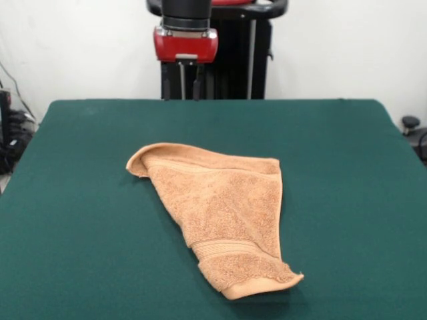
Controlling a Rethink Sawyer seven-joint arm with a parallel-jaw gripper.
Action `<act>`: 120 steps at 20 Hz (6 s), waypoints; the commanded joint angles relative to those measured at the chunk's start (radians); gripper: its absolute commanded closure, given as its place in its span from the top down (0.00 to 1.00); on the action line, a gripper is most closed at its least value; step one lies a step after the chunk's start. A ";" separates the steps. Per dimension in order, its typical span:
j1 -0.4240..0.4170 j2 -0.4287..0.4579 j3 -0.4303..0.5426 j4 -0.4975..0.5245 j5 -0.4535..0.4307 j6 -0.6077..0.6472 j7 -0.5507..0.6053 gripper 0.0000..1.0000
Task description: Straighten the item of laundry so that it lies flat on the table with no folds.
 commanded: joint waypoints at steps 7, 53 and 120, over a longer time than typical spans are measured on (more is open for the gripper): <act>0.034 -0.016 0.101 0.019 -0.042 -0.050 0.103 1.00; 0.069 0.104 0.051 -0.040 -0.048 -0.088 0.098 1.00; -0.041 0.083 0.133 -0.033 -0.091 -0.060 0.074 1.00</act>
